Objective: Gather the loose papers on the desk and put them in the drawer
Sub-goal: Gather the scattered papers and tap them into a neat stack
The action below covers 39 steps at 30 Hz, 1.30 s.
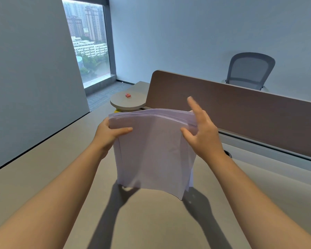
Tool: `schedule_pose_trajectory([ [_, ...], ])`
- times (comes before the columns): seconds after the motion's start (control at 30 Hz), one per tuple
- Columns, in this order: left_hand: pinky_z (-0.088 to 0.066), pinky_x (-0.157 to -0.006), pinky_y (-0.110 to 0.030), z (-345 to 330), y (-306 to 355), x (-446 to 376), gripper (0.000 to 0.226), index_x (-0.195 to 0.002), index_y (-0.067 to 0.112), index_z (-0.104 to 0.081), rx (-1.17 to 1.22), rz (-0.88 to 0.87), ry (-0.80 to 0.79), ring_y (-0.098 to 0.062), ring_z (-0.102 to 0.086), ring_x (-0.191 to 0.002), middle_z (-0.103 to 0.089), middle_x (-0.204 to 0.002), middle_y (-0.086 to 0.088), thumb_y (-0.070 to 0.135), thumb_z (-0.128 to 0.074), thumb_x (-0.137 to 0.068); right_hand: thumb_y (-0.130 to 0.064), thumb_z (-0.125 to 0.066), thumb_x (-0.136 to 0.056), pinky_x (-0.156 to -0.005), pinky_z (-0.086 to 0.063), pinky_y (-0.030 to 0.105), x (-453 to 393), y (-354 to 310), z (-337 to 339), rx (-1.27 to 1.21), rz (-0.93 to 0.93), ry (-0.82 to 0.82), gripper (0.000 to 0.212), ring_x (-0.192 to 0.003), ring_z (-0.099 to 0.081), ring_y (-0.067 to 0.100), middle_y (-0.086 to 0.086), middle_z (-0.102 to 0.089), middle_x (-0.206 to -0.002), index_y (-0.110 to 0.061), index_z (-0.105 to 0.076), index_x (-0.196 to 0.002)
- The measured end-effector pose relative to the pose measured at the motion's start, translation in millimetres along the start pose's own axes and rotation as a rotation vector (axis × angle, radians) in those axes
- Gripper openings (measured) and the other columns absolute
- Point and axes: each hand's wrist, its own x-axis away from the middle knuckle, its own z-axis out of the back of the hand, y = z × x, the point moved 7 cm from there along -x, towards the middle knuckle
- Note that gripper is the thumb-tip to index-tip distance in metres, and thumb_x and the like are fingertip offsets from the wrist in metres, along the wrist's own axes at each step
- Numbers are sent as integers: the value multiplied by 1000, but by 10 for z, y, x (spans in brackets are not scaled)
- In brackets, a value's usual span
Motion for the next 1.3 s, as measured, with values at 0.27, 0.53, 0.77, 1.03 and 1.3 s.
schedule_pose_trajectory([
  [0.27,-46,-72,-21,-81,-249,-5,49,-120,3,-56,23,112,-51,-10,-58,-81,-62,-87,4,-9,-64,-73,-9,-63,-74,-71,-46,20,92,104,47,134,151,39,32,-84,-66,28,16,-67,-100,-3,-66,-106],
  [0.53,-48,-75,-24,-80,-347,-71,51,-121,1,-55,62,112,-57,-13,-59,-85,-63,-90,3,-8,-64,-72,-7,-71,-72,-71,-37,-6,109,355,30,-251,-109,101,33,-79,-55,1,-11,-62,-92,-17,-57,-100],
  [0.77,-44,-97,-40,-139,-594,-9,53,-123,2,-52,91,179,-84,-28,-55,-107,-63,-100,-3,-9,-64,-72,5,-67,-73,-67,-53,24,620,947,-686,-795,-794,-222,29,-84,-61,21,-2,-64,-86,-10,-62,-97],
  [1.03,-49,-77,-28,-136,-466,-93,31,-91,12,-59,120,109,-62,-16,-58,-85,-62,-89,-1,-13,-59,-73,13,-67,-69,-66,-51,27,404,976,-713,-901,-752,-105,32,-66,-65,10,-8,-71,-67,-19,-64,-74],
  [1.3,-56,-72,-25,-336,-530,23,52,-93,23,-60,124,144,-195,-13,-65,-86,-67,-91,4,11,-77,-45,13,-65,-70,-71,-54,29,537,974,-812,-930,-723,-229,33,-71,-67,12,-5,-72,-74,-19,-63,-81],
])
